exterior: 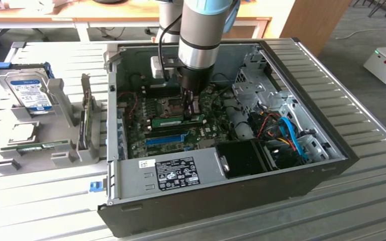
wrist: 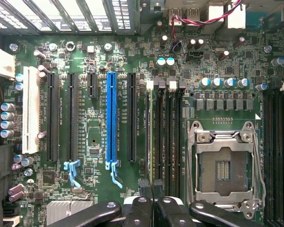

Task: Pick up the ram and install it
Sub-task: 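Insert the ram into the slot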

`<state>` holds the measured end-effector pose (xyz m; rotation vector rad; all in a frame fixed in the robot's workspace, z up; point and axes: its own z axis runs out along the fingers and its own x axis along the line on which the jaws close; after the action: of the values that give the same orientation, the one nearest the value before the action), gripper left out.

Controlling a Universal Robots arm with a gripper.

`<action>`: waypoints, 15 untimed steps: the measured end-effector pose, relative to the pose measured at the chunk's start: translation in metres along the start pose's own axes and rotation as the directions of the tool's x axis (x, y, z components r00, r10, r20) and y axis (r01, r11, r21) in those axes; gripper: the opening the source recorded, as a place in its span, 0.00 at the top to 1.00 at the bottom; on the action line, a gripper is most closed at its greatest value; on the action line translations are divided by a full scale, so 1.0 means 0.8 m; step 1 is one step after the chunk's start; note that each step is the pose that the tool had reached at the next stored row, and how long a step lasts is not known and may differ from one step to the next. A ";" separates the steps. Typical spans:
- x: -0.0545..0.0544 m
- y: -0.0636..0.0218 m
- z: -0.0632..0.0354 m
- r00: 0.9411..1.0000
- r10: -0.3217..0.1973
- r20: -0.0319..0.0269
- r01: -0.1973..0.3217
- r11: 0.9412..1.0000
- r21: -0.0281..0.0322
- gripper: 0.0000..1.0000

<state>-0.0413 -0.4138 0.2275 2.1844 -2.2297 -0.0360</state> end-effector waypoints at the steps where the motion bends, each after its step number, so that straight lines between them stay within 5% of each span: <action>1: 0.000 0.000 0.001 1.000 0.000 0.000 0.000 1.000 0.000 0.88; 15: 0.000 0.000 0.006 1.000 0.000 0.000 0.000 1.000 0.000 0.88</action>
<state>-0.0413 -0.4138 0.2228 2.1843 -2.2295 -0.0359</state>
